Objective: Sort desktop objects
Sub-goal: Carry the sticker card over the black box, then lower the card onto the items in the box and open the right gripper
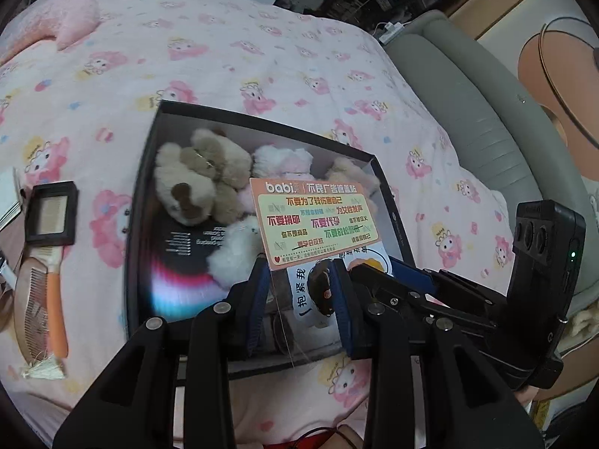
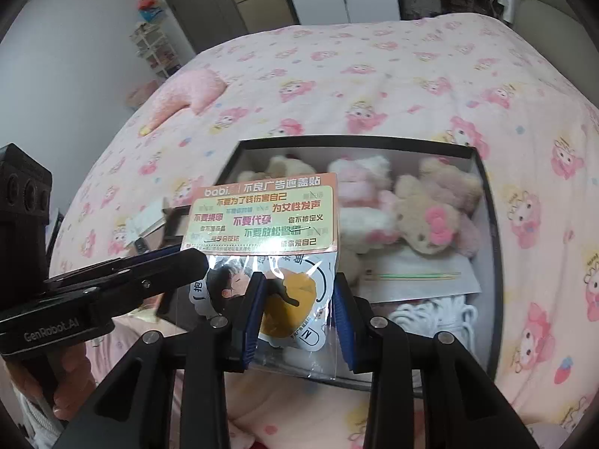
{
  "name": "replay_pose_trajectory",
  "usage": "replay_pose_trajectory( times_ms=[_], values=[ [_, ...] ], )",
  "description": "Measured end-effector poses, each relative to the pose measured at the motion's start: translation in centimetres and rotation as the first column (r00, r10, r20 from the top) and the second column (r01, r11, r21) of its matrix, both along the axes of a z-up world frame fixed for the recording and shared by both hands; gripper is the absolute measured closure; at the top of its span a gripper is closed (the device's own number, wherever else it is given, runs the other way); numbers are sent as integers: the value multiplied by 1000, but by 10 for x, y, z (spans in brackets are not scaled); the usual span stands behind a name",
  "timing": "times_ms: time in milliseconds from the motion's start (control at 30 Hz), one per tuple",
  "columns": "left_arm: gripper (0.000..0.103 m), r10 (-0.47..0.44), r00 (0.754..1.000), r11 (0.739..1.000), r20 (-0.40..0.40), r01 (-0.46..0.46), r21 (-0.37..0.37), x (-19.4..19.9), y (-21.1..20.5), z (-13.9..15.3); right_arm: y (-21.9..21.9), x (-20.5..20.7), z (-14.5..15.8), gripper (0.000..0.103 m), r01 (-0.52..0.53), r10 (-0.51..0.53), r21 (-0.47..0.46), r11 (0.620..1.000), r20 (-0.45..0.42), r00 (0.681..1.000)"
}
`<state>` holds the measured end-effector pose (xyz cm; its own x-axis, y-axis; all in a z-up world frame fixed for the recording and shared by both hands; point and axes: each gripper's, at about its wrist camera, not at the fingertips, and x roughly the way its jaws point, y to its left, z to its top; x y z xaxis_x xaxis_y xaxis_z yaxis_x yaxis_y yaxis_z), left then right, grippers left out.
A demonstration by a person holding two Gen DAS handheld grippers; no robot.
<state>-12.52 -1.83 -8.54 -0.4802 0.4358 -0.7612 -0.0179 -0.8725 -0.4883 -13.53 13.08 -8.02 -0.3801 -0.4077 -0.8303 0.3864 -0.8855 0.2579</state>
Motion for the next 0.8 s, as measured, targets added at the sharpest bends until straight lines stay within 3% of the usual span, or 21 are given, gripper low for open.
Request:
replay_pose_trajectory(
  times_ms=[133, 300, 500, 633, 733, 800],
  values=[
    [71, -7, 998, 999, 56, 9, -35, -18, 17, -22, 28, -17, -23, 71, 59, -57, -49, 997, 44, 997],
    [71, -20, 995, 998, 96, 26, -66, -29, 29, -39, 37, -25, -46, 70, 99, -96, -28, 995, 91, 991],
    [71, -20, 994, 997, 106, 28, -74, -33, 35, -46, 54, -31, -56, 70, 149, -140, -51, 987, 145, 979],
    [71, 19, 997, 994, 75, -11, -110, -27, 30, -41, 72, -30, -48, 72, 194, -182, -100, 976, 120, 976],
    [71, 42, 997, 996, 57, -37, -87, -25, 24, -37, 72, -27, -40, 72, 201, -197, -80, 976, 59, 979],
    [71, 48, 995, 995, 86, -40, -89, -30, 26, -41, 65, -26, -40, 72, 174, -171, -66, 983, 49, 984]
  ],
)
